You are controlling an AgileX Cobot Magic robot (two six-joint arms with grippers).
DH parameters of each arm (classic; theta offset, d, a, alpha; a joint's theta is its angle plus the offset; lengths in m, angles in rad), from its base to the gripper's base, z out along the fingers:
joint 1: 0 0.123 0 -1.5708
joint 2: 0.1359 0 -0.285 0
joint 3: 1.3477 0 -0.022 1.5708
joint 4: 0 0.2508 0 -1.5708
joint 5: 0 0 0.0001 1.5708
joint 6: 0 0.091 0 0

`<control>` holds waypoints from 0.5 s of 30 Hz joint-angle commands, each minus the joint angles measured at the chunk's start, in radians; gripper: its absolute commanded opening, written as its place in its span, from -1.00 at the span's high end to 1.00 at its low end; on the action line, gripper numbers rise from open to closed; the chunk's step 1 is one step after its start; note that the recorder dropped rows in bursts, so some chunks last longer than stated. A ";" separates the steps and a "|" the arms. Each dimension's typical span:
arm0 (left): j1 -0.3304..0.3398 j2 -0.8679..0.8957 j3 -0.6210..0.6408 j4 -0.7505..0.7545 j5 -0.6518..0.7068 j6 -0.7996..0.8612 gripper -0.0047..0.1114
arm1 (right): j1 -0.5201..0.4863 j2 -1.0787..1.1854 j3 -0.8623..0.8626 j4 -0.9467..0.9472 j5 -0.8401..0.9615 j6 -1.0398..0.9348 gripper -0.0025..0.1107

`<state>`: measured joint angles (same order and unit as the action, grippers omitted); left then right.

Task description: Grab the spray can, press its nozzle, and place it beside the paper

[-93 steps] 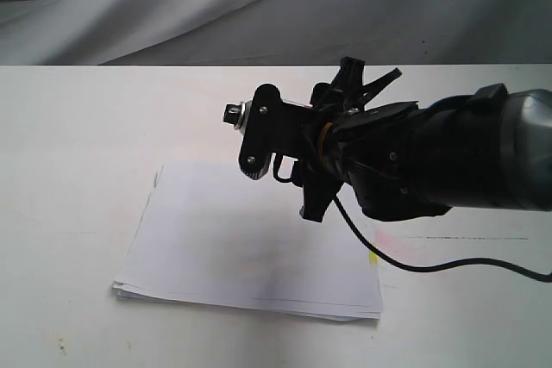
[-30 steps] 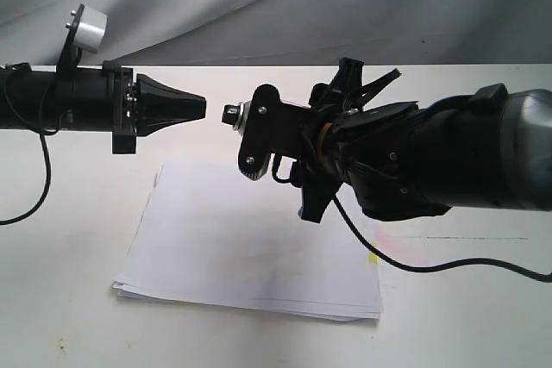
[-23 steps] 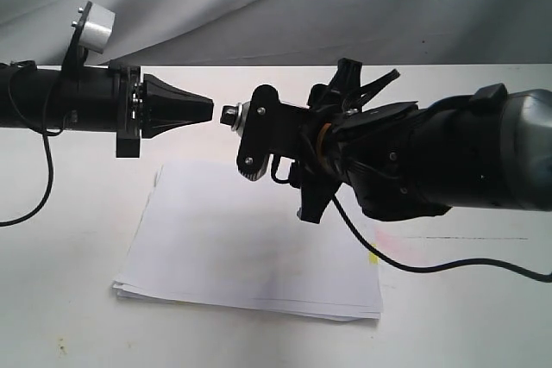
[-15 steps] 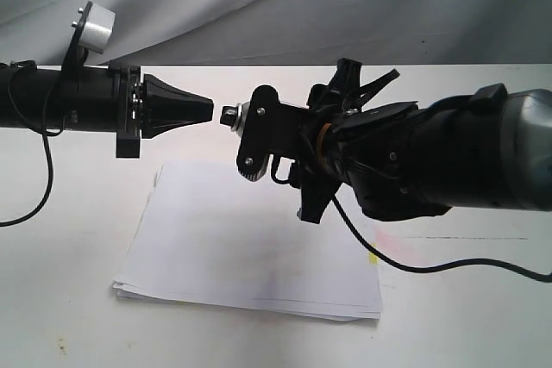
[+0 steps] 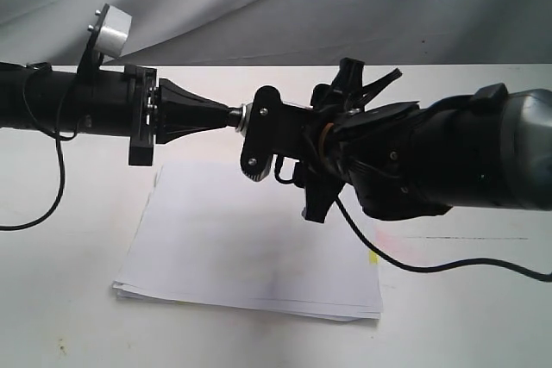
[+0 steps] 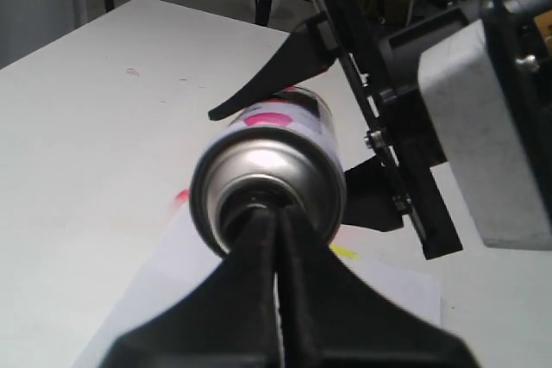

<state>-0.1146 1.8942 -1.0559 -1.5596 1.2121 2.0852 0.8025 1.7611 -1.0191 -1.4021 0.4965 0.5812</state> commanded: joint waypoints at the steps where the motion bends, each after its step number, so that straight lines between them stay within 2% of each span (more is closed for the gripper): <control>1: -0.056 -0.007 0.003 -0.033 0.009 0.007 0.92 | 0.002 -0.010 -0.007 -0.019 -0.014 -0.001 0.96; 15: -0.065 0.030 0.003 -0.062 0.009 0.007 0.92 | 0.002 -0.010 -0.007 -0.019 -0.041 -0.013 0.96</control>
<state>-0.1645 1.9012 -1.0559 -1.6117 1.2240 2.0859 0.7972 1.7637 -1.0155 -1.3872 0.5291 0.5751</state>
